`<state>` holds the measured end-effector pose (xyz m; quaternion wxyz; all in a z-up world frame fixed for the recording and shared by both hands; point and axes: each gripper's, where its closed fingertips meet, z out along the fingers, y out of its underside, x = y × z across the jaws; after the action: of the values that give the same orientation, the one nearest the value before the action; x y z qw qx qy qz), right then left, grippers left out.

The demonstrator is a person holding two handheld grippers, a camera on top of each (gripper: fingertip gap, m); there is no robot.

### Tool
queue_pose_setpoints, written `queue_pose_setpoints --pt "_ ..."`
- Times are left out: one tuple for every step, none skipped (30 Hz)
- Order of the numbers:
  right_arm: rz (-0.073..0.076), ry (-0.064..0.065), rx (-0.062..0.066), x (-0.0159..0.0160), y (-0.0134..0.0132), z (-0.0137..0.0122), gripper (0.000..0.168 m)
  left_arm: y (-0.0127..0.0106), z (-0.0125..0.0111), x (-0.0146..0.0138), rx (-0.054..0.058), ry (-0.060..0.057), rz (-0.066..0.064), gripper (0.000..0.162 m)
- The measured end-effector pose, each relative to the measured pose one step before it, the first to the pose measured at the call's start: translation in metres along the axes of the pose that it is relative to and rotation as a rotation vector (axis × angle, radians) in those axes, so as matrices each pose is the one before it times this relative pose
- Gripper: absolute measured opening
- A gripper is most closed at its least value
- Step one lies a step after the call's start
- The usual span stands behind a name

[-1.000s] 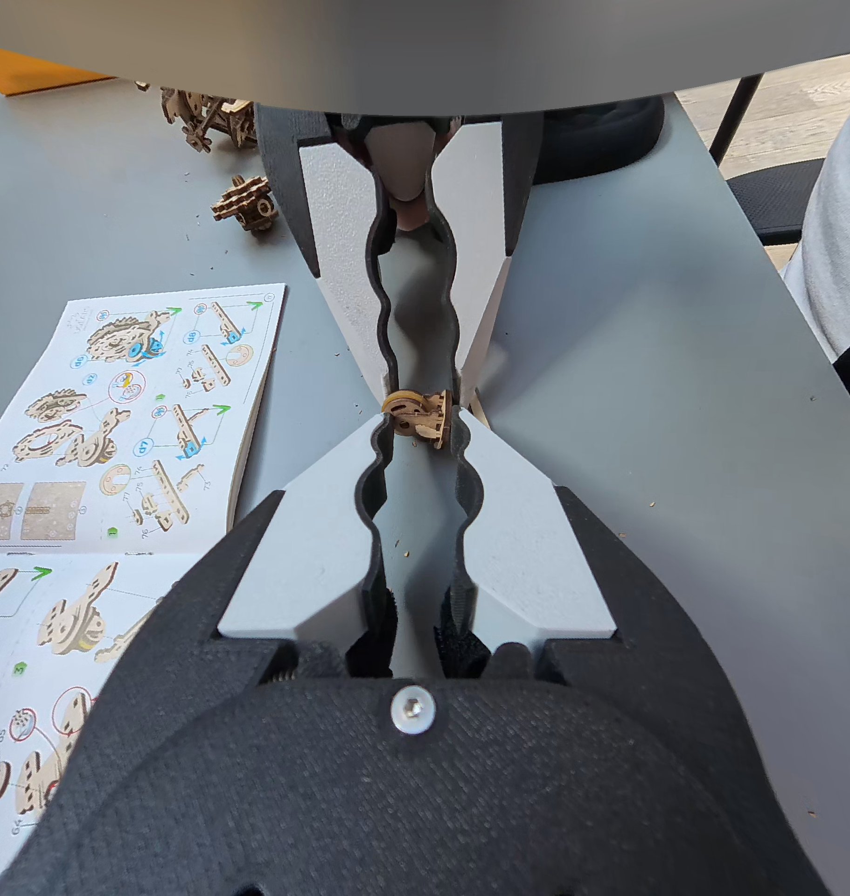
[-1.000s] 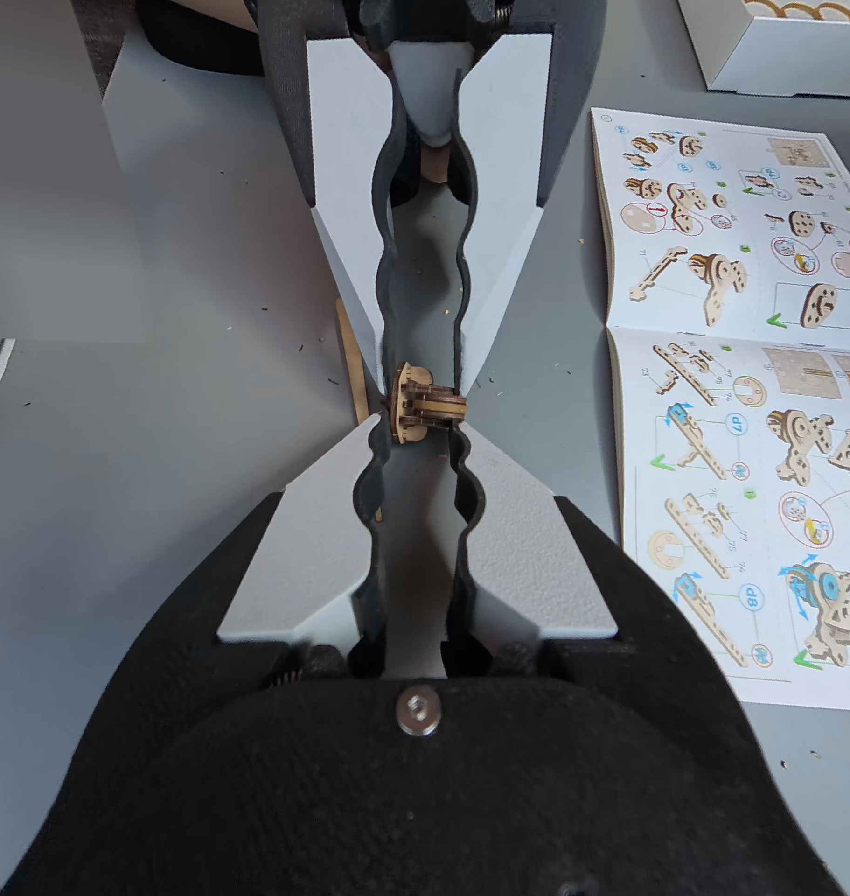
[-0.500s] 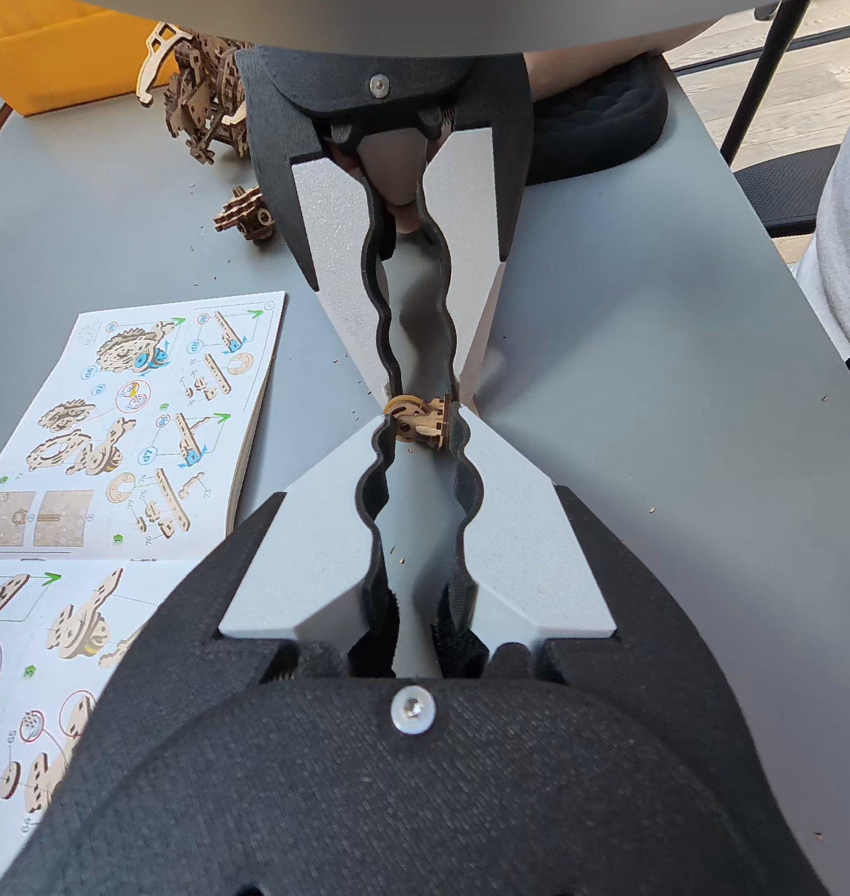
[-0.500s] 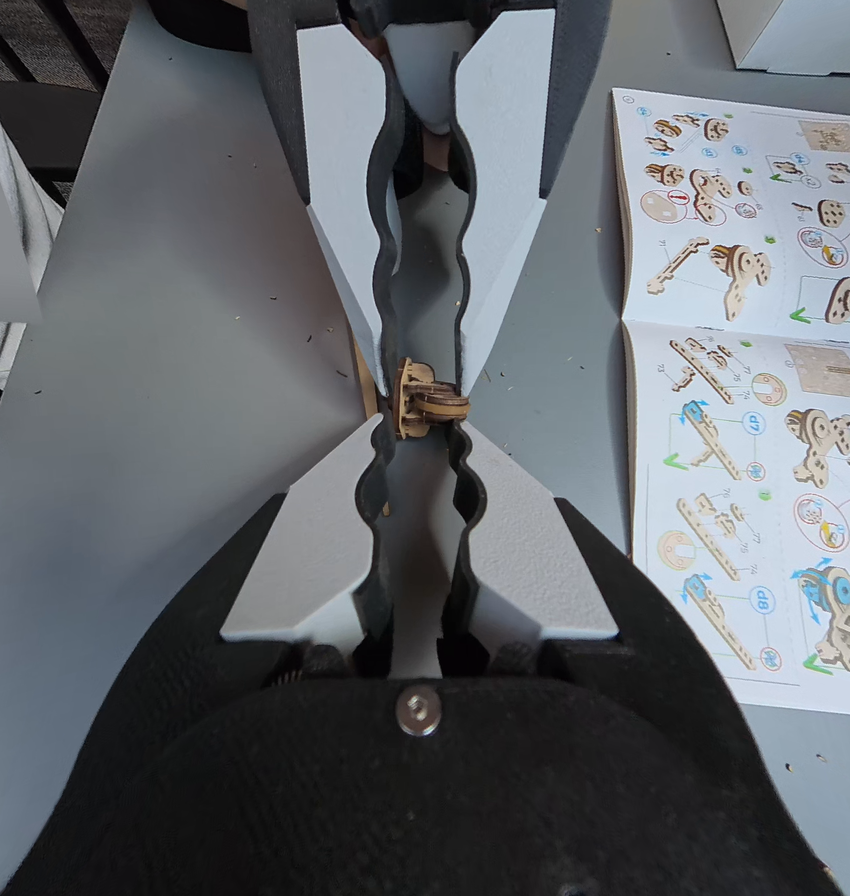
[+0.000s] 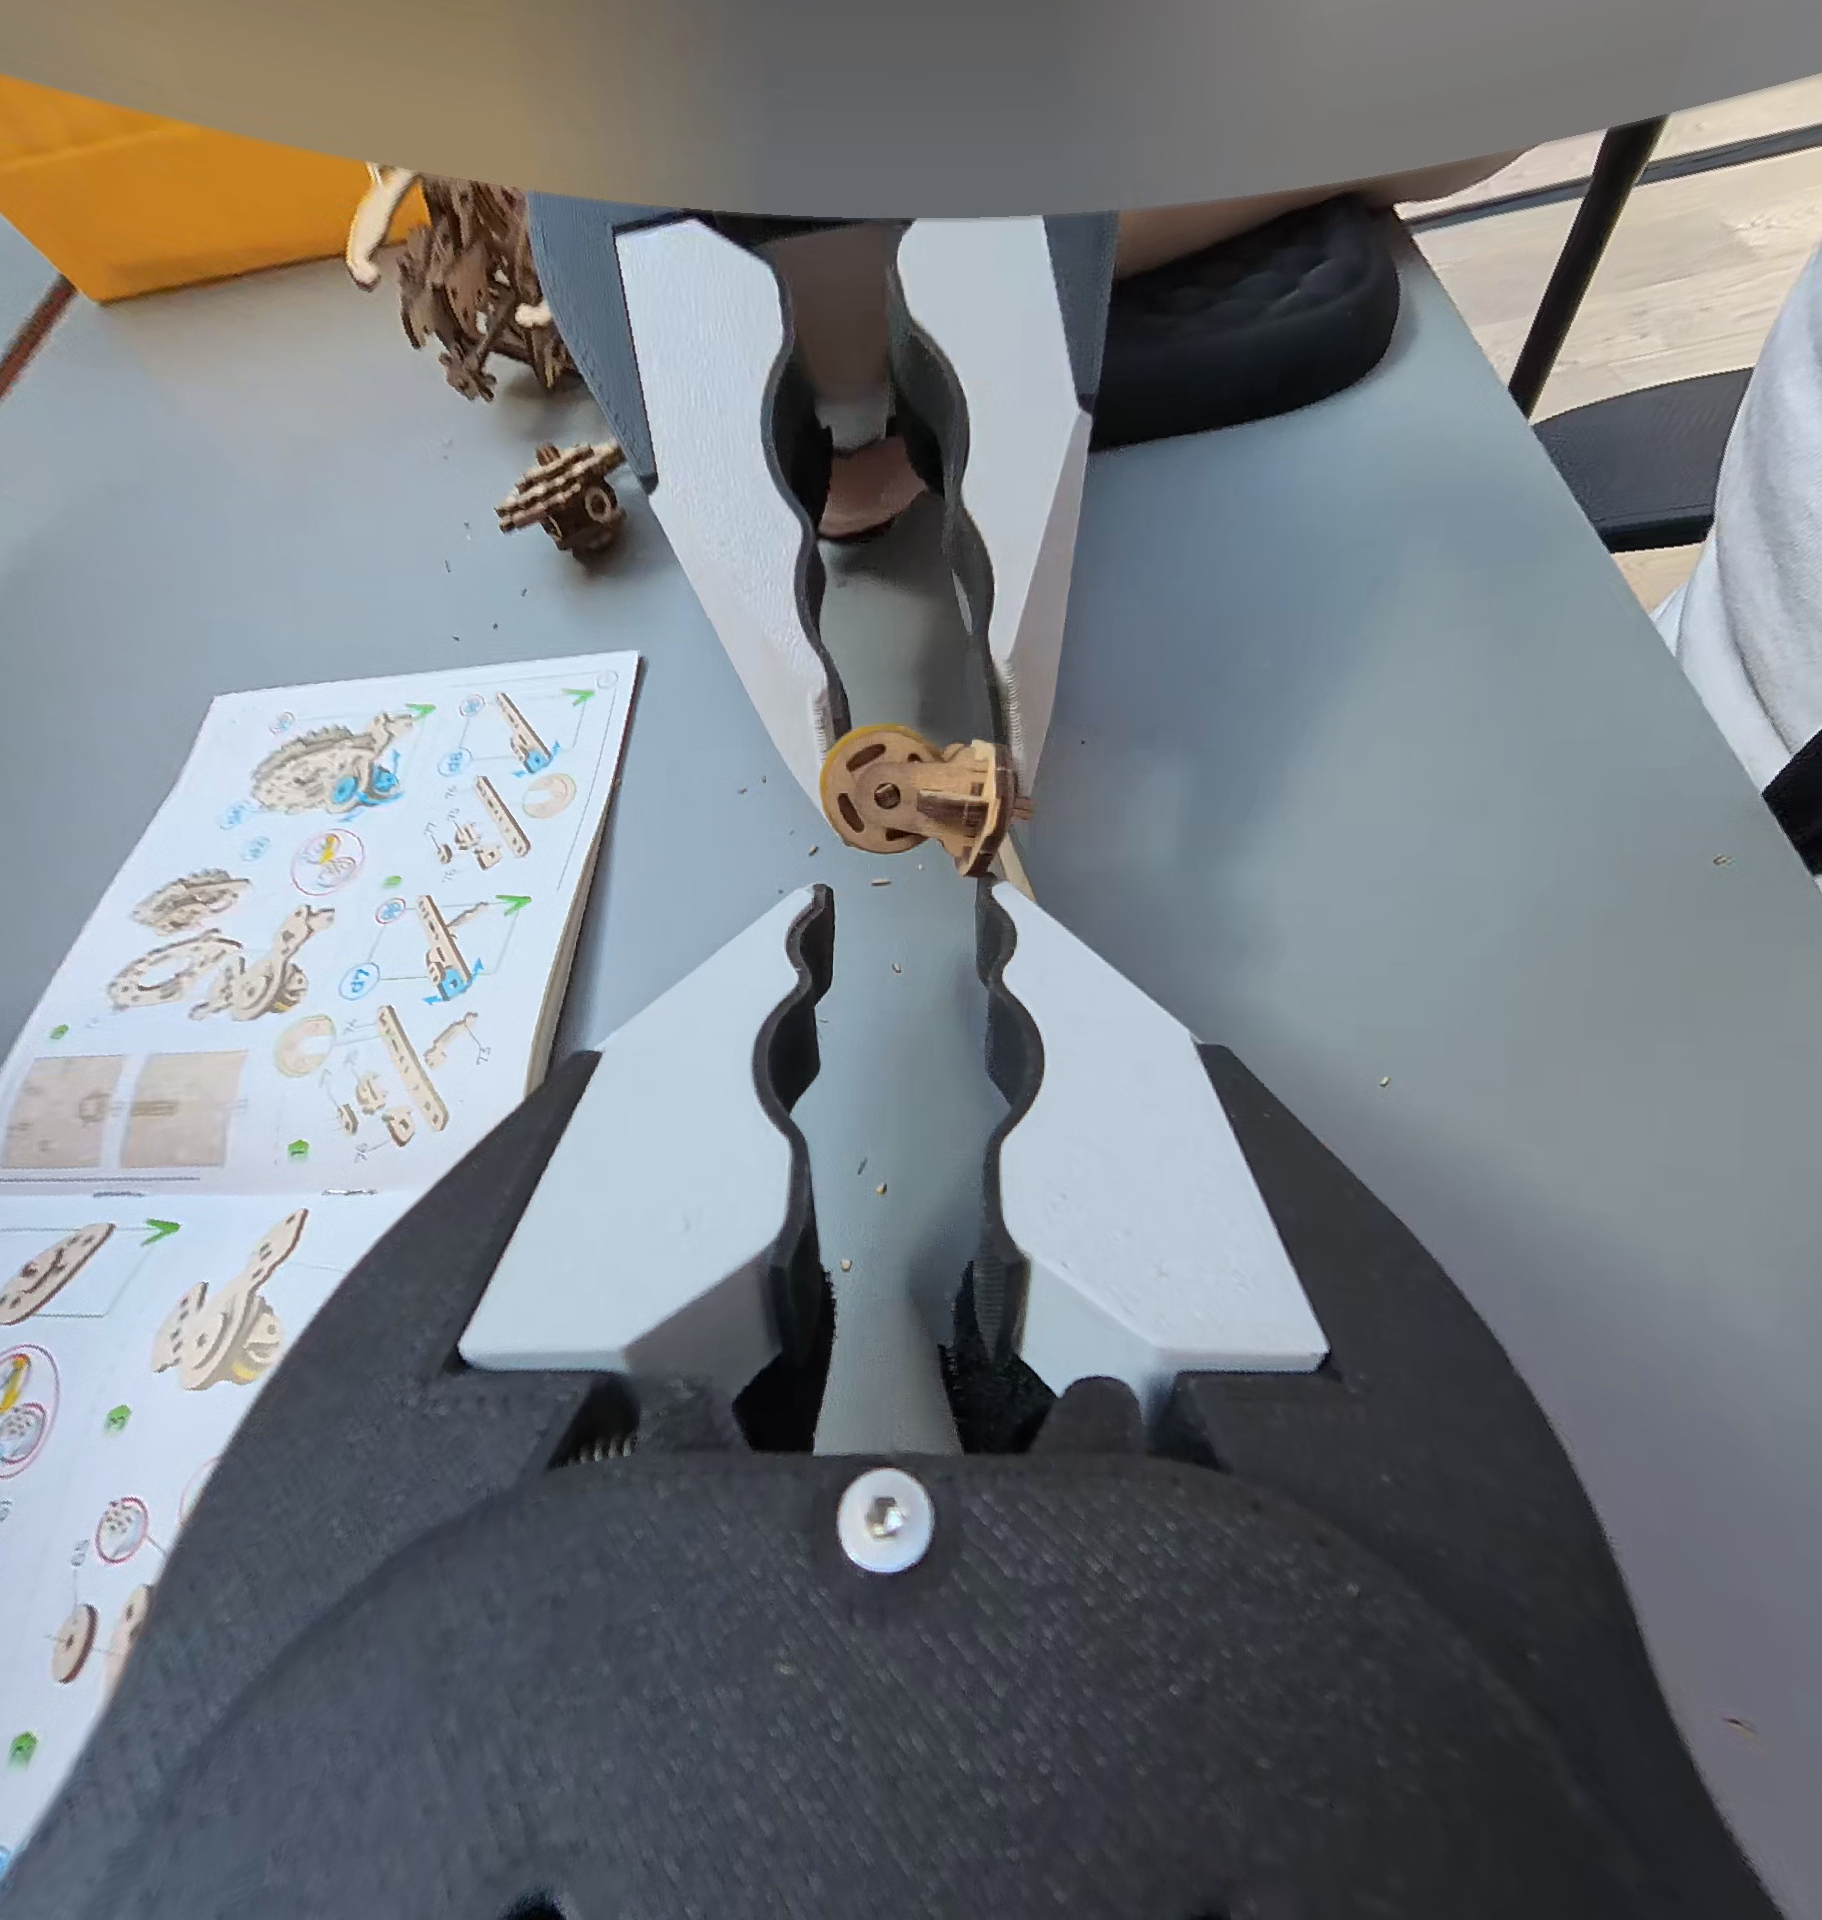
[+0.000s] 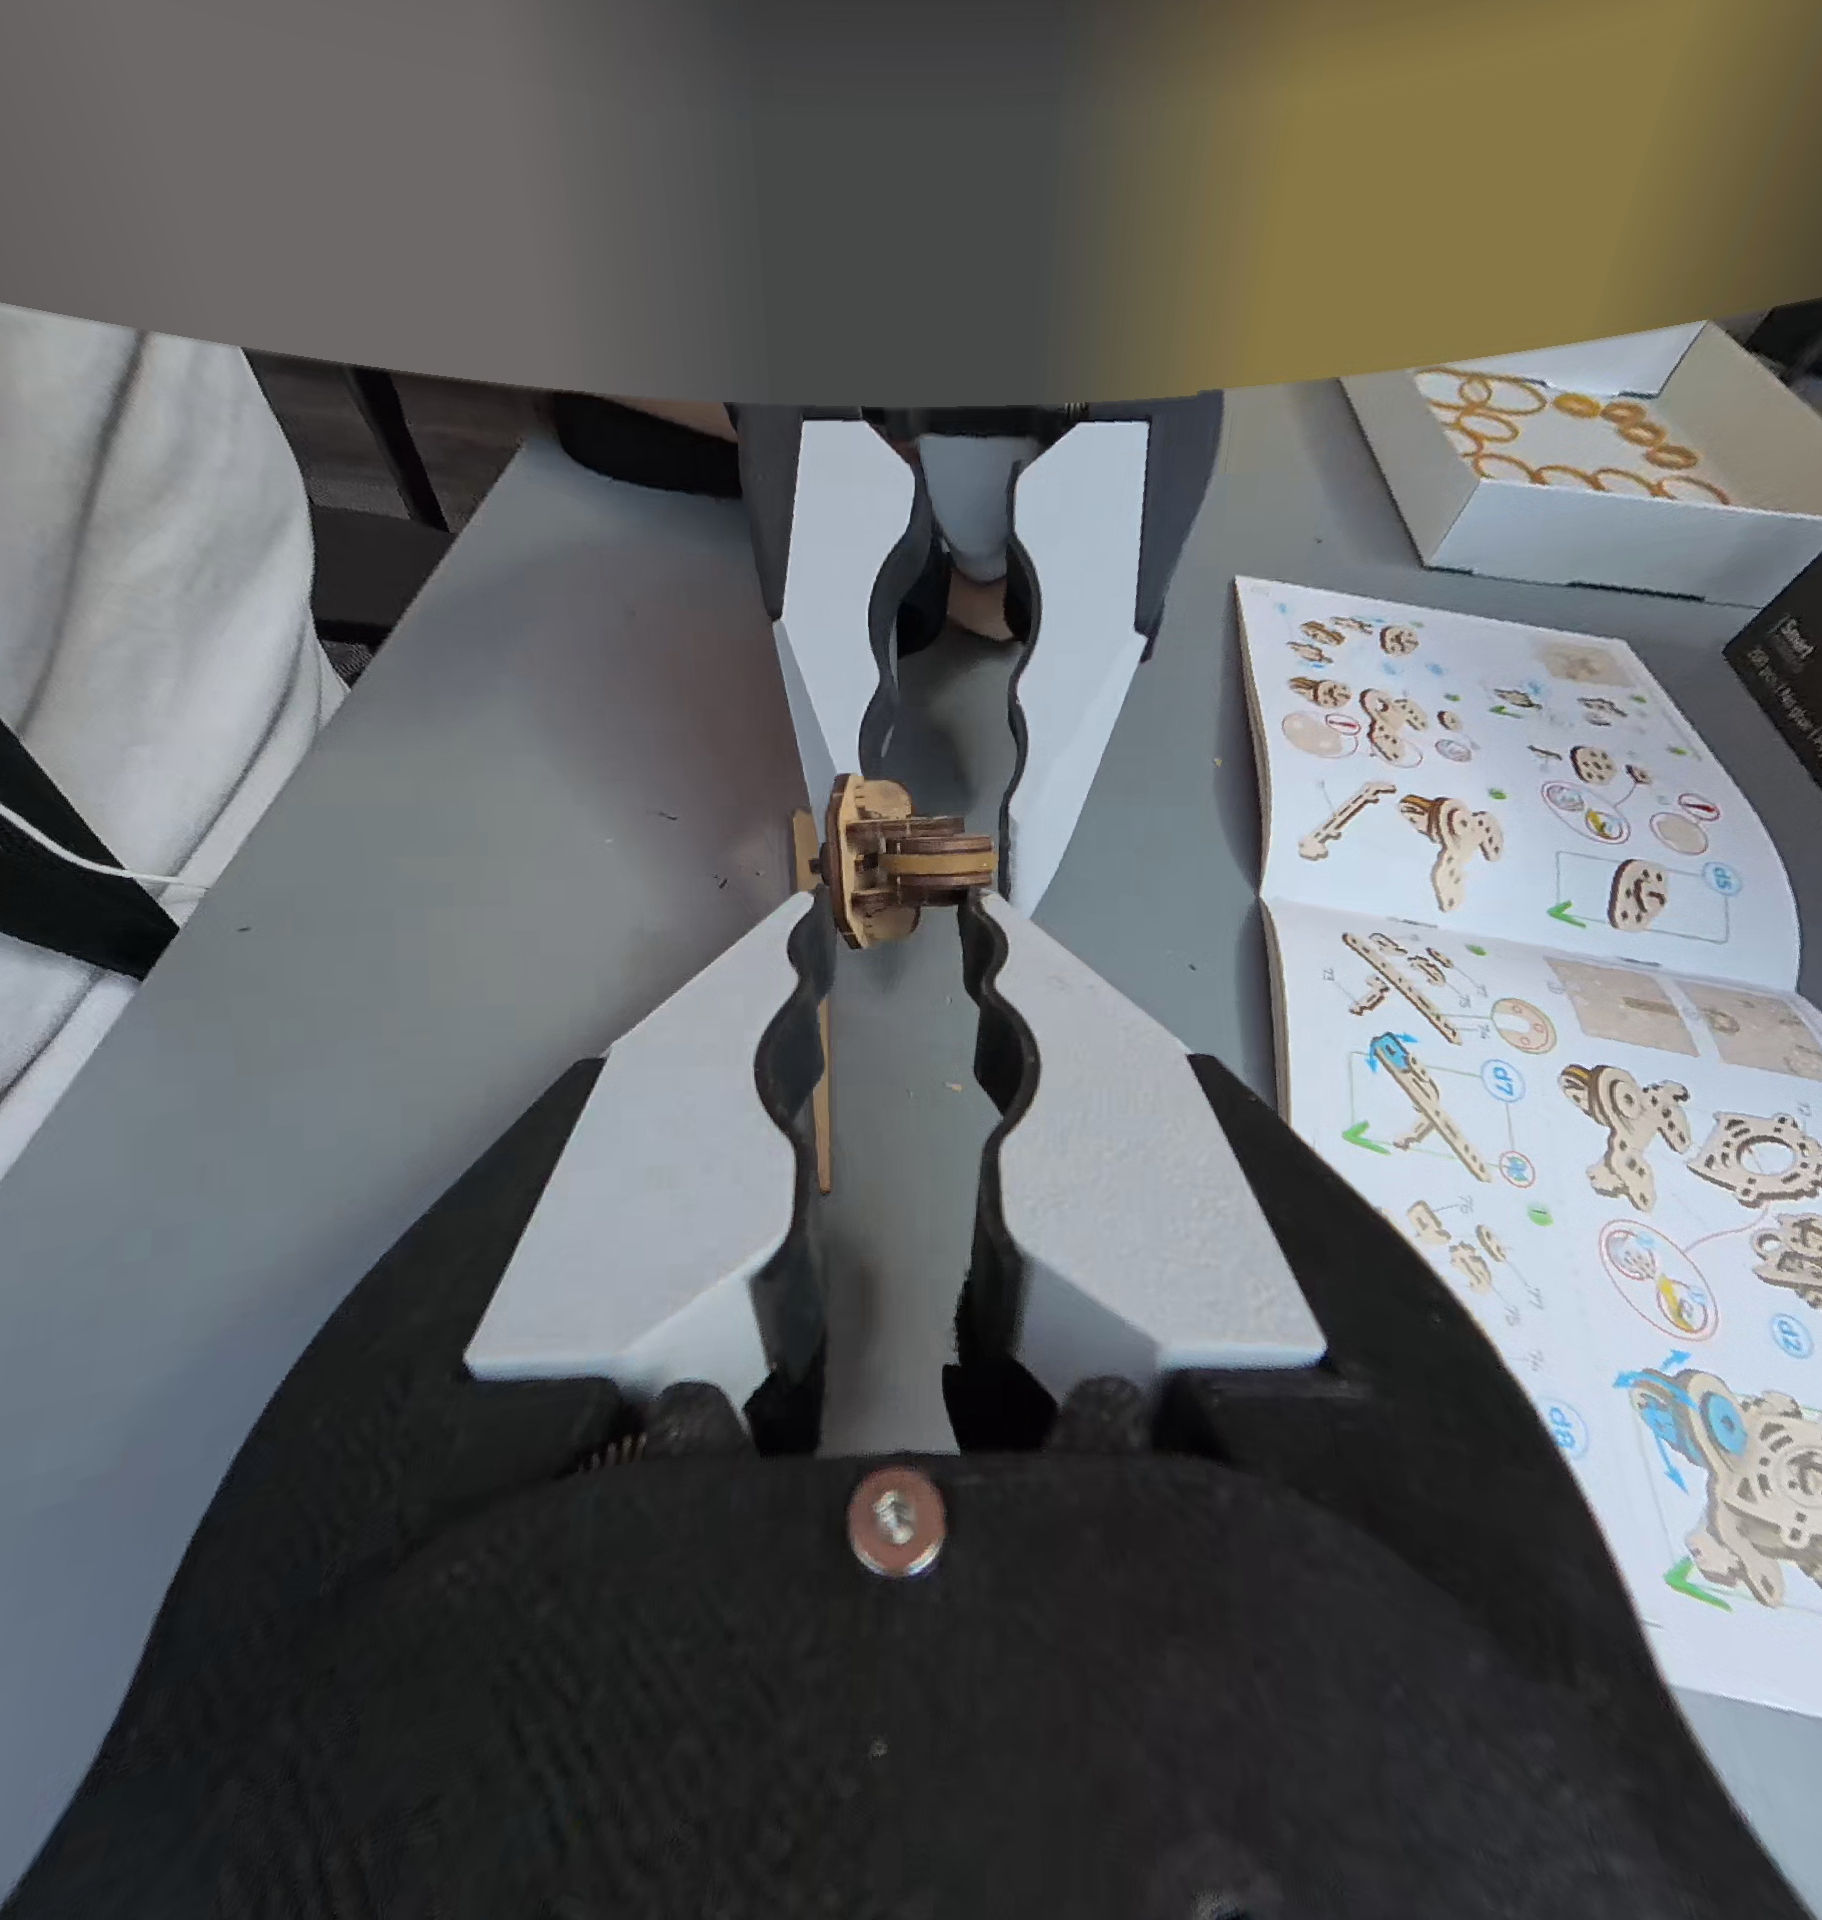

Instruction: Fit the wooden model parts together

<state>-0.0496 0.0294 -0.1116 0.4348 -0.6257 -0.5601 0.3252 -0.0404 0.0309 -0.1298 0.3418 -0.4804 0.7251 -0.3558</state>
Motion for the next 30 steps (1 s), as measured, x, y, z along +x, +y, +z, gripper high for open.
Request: queue_pose_setpoints --pt "0.0035 -0.0017 0.0288 0.00090 -0.00359 -0.00171 0.023 -0.00535 -0.00208 0.00040 0.0261 -0.0088 0.0204 0.019" --pt "0.0069 0.0074 0.0246 0.00249 -0.00309 -0.00168 0.023 -0.00472 -0.00206 0.00170 0.0235 0.0011 0.0190 0.008" --pt "0.0107 0.0001 0.0083 0.00146 -0.00055 -0.00085 0.023 -0.00514 -0.00173 0.00163 0.0284 0.0046 0.0086 0.003" --pt "0.0089 -0.0101 -0.0022 -0.00060 0.00117 0.00034 0.023 -0.00401 -0.00158 0.00093 0.0207 0.0048 -0.0040 0.003" --pt "0.0070 -0.0009 0.0029 0.00054 0.00036 0.00006 0.023 -0.00068 -0.00075 -0.00028 0.0030 0.0030 -0.0096 0.003" --pt "0.0022 -0.0027 -0.0007 -0.00011 0.00054 0.00052 0.023 0.00006 -0.00034 -0.00043 0.0008 0.0026 -0.0110 0.005" --pt "0.0005 -0.0020 -0.0065 -0.00017 0.00149 0.00055 0.022 -0.00040 -0.00046 0.00011 0.0009 0.0037 -0.0057 0.005" --pt "-0.0001 -0.0026 -0.0058 -0.00016 0.00121 0.00023 0.022 -0.00053 -0.00069 0.00025 0.0018 -0.0003 0.0036 0.005" --pt "0.0007 -0.0012 -0.0022 -0.00004 0.00036 0.00001 0.022 -0.00059 -0.00053 -0.00008 0.0030 -0.0038 0.0075 0.005" --pt "-0.0003 0.0001 0.0001 0.00013 -0.00001 0.00002 0.022 -0.00075 -0.00048 -0.00011 0.0020 -0.0045 0.0065 0.005" --pt "-0.0024 0.0001 -0.0009 -0.00003 0.00018 0.00004 0.022 -0.00066 -0.00033 0.00013 0.0008 -0.0020 0.0053 0.005" --pt "-0.0055 0.0007 -0.0047 -0.00009 0.00058 0.00008 0.022 -0.00027 -0.00017 0.00015 -0.0006 -0.0001 0.0026 0.005" --pt "-0.0106 0.0074 -0.0075 0.00065 0.00113 0.00018 0.022 -0.00002 -0.00029 -0.00029 -0.0013 -0.0028 0.0029 0.005" --pt "-0.0129 0.0074 -0.0133 0.00048 0.00183 0.00043 0.021 0.00005 -0.00021 -0.00031 -0.0005 -0.0027 0.0056 0.004" --pt "-0.0172 0.0048 -0.0244 0.00001 0.00343 0.00081 0.020 0.00036 -0.00005 0.00014 -0.0035 -0.0007 0.0061 0.004" --pt "-0.0215 0.0080 -0.0292 -0.00017 0.00392 0.00158 0.018 0.00076 0.00028 0.00014 -0.0073 -0.0018 0.0074 0.004" --pt "-0.0206 0.0038 -0.0277 -0.00116 0.00359 0.00221 0.018 0.00142 0.00064 -0.00021 -0.0111 -0.0048 0.0066 0.003" --pt "-0.0227 -0.0016 -0.0286 -0.00230 0.00352 0.00224 0.015 0.00188 0.00067 0.00020 -0.0116 -0.0023 0.0064 0.001" --pt "-0.0225 0.0031 -0.0230 -0.00155 0.00275 0.00208 0.014 0.00209 0.00076 0.00043 -0.0111 0.0025 0.0017 0.001" --pt "-0.0171 -0.0014 -0.0198 -0.00188 0.00234 0.00182 0.011 0.00216 0.00084 0.00013 -0.0096 0.0044 -0.0057 0.001" --pt "-0.0095 -0.0036 -0.0176 -0.00158 0.00221 0.00135 0.008 0.00243 0.00115 0.00037 -0.0092 0.0076 -0.0111 0.001" --pt "0.0004 0.0013 -0.0149 -0.00005 0.00210 0.00088 0.008 0.00351 0.00147 0.00115 -0.0139 0.0156 -0.0154 0.001" --pt "0.0046 -0.0034 -0.0106 -0.00026 0.00160 0.00052 0.008 0.00330 0.00139 0.00000 -0.0132 0.0077 -0.0155 0.001" --pt "0.0039 -0.0011 -0.0023 0.00003 0.00038 0.00008 0.008 0.00125 0.00071 -0.00023 -0.0019 0.0018 -0.0066 0.001" --pt "0.0015 -0.0015 0.0011 -0.00014 -0.00014 -0.00025 0.008 -0.00032 0.00019 0.00033 0.0052 0.0040 -0.0019 0.001" --pt "0.0043 0.0027 0.0007 0.00048 0.00011 -0.00048 0.008 -0.00096 -0.00027 0.00005 0.0079 0.0030 -0.0052 0.001" --pt "0.0095 0.0047 -0.0019 0.00120 0.00065 -0.00066 0.009 -0.00164 -0.00062 0.00030 0.0144 0.0082 -0.0099 0.001" --pt "0.0140 -0.0006 -0.0019 0.00092 0.00068 -0.00138 0.010 -0.00238 -0.00102 0.00055 0.0199 0.0129 -0.0147 0.001" --pt "0.0167 0.0042 0.0040 0.00205 -0.00029 -0.00256 0.010 -0.00244 -0.00128 -0.00078 0.0199 0.0043 -0.0133 0.001" --pt "0.0181 0.0126 0.0083 0.00379 -0.00126 -0.00375 0.012 -0.00148 -0.00146 -0.00212 0.0143 -0.0067 -0.0036 0.001"
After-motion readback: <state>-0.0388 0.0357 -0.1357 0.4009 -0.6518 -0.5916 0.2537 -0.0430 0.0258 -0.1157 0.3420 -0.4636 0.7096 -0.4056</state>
